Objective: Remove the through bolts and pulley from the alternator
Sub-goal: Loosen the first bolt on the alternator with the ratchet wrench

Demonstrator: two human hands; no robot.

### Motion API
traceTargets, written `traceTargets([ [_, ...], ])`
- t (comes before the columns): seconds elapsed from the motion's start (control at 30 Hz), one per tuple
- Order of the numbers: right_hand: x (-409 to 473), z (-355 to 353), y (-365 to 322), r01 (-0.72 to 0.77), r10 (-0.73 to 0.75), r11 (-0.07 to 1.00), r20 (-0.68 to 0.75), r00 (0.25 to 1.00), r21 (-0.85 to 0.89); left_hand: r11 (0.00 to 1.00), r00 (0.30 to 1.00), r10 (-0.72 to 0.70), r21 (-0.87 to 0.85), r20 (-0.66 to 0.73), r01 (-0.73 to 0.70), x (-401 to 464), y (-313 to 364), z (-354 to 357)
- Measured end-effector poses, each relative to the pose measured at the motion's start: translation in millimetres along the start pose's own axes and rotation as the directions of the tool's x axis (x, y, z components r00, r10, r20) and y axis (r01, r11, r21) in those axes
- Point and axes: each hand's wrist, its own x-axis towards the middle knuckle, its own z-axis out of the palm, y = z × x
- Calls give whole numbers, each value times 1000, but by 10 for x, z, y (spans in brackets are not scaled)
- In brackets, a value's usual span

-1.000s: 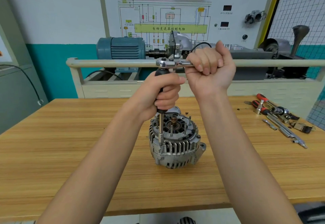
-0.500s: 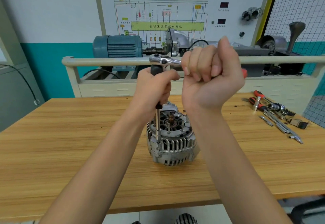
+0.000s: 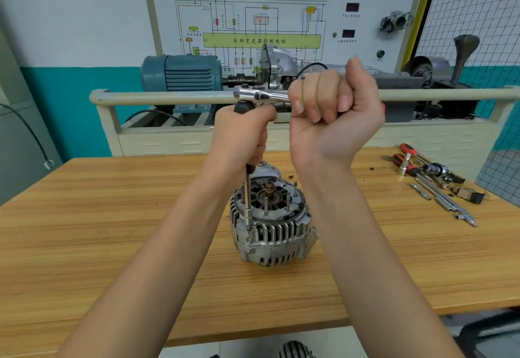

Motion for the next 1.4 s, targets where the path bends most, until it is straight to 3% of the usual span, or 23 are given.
traceTargets([
  [0.1, -123, 114, 84, 241, -219, 951, 127, 967, -192, 996, 980, 75, 53, -185, -67, -9, -9, 103],
  [0.2, -159, 118, 90, 295, -265, 934, 162, 950, -200, 995, 981, 97, 47, -166, -90, -33, -28, 103],
  [0.37, 40, -8, -42, -33, 34, 999, 81, 996, -21, 999, 993, 25, -32, 116, -21, -38, 10, -69],
  [0.5, 203, -147, -55, -301, 312, 901, 16, 950, 312, 992, 882, 14, -115, 471, 45, -29, 47, -224],
  [0.6, 241, -207, -32, -330, 370, 836, -7, 929, 438, 994, 836, -8, -85, 549, 66, -33, 54, -208],
  [0.7, 187, -148, -49, -235, 273, 916, -76, 959, 325, 992, 910, -48, -84, 412, 90, -14, 36, -160],
  [0.8, 76, -39, -36, -81, 83, 995, -28, 996, 56, 999, 994, -22, -27, 109, 25, -12, 10, -43],
  [0.9, -104, 88, 76, 197, -172, 962, 142, 975, -187, 998, 985, 57, 47, -162, -50, -19, -16, 84],
  [1.0, -224, 149, 144, 345, -298, 896, 196, 934, -280, 993, 972, 113, 59, -206, -103, -42, -38, 125],
  [1.1, -160, 113, 92, 276, -240, 940, 187, 953, -203, 997, 993, 77, 19, -87, -75, -71, -35, 62],
  [1.2, -10, 32, 4, 54, -43, 995, 134, 990, -82, 999, 993, 29, -28, 110, -26, -50, 9, -82],
  [1.33, 175, -90, -29, -236, 240, 951, 9, 971, 201, 991, 901, 11, -126, 434, 49, -3, 53, -233],
  [1.4, 240, -155, -26, -285, 309, 896, -18, 951, 341, 986, 874, 4, -147, 486, 77, -3, 40, -204],
])
